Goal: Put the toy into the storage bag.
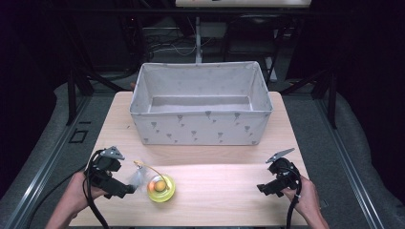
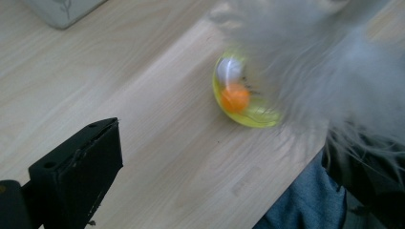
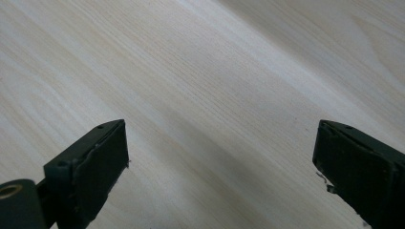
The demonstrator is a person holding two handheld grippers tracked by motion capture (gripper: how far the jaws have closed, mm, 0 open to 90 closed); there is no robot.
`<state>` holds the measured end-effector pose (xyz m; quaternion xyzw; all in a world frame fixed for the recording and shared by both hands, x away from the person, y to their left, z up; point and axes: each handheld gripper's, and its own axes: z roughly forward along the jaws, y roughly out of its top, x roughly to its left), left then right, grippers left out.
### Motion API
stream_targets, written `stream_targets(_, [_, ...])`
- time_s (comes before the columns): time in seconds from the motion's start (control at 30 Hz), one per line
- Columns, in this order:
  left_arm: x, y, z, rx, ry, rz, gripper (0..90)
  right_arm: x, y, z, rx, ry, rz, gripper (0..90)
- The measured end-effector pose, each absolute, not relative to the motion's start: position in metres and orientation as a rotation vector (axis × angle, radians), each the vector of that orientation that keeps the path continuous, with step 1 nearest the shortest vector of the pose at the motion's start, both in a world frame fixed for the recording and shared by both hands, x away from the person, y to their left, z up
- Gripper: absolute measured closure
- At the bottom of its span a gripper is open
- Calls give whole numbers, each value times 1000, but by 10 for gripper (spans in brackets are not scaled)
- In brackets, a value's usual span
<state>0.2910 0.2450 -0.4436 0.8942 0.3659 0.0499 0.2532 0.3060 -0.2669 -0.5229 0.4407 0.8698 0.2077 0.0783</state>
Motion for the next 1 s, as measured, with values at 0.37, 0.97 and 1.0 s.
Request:
stream_targets(0.37, [290,216,-413,2519,844,157,2,306,-268,-523,1315,2617,617,44])
stream_targets(0.97, [288,178,-380,2606,662,178,0,305,-268,-524,1330,2618,621,44])
stream_targets(1.0, [289,176,-380,2619,655,181,0,305,-268,-524,1330,2618,621,44])
